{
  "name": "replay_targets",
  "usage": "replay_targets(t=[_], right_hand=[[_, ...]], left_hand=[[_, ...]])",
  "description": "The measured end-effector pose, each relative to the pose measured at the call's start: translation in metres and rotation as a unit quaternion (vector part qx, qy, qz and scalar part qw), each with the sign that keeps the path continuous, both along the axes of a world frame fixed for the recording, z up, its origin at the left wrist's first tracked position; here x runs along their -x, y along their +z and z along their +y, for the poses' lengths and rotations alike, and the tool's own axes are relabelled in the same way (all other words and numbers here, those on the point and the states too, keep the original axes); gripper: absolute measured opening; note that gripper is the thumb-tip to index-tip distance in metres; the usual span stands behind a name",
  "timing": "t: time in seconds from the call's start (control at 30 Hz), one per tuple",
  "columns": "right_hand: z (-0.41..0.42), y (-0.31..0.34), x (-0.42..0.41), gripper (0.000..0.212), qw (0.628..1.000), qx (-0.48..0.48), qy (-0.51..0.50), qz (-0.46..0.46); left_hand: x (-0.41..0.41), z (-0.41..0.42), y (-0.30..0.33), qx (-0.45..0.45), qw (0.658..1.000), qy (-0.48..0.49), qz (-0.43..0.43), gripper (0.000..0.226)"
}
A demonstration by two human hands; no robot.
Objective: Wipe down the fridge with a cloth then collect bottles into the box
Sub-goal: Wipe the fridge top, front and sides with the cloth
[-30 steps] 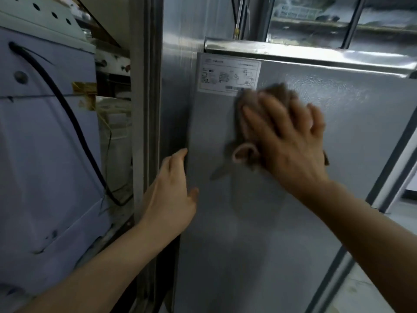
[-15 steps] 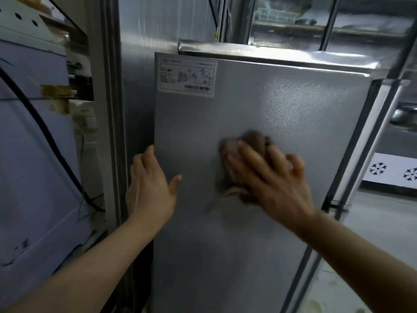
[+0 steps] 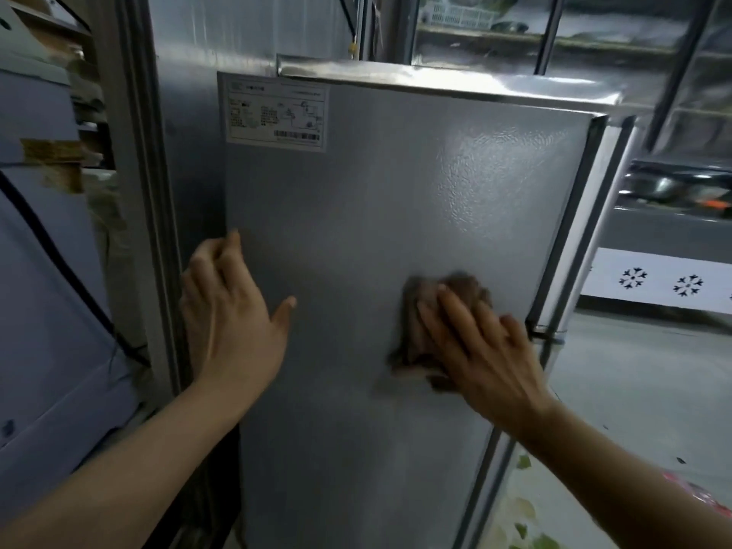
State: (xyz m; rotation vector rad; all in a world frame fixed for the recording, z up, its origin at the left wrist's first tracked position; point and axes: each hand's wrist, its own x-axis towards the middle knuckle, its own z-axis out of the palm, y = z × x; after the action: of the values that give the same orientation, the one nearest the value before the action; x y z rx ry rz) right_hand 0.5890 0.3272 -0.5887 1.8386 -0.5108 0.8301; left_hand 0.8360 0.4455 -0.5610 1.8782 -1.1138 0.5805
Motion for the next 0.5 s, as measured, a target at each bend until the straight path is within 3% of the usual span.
replay_targets(t=[0.13,0.23,0.3,0.4,0.5], right_hand=[[-0.016,0.077,0.004,0.058,0.978,0.028,-0.064,-0.196],[-0.016,0.068,0.001,0.057,0.97,-0.001,-0.055,-0.239],[-0.013,0.027,0.008,0.068,0.979,-0.031,-0.049,-0.196],[-0.007,-0.029,0.031,0.104,0.993,-0.069,-0.07,-0.071],[-0.01,-0.016,0.048,0.113,0.995,-0.055,-0.084,0.005]], left_hand=[[0.025,-0.011,0.007,-0.006,0.994,-0.018,-0.11,0.089],[0.034,-0.02,0.004,-0.038,0.988,-0.02,-0.146,0.092],[0.032,-0.021,0.0,-0.051,0.987,-0.011,-0.155,0.096],[0.029,-0.02,-0.004,-0.069,0.982,-0.004,-0.177,0.099],[0.033,-0.019,-0.002,-0.077,0.983,0.003,-0.168,0.1]])
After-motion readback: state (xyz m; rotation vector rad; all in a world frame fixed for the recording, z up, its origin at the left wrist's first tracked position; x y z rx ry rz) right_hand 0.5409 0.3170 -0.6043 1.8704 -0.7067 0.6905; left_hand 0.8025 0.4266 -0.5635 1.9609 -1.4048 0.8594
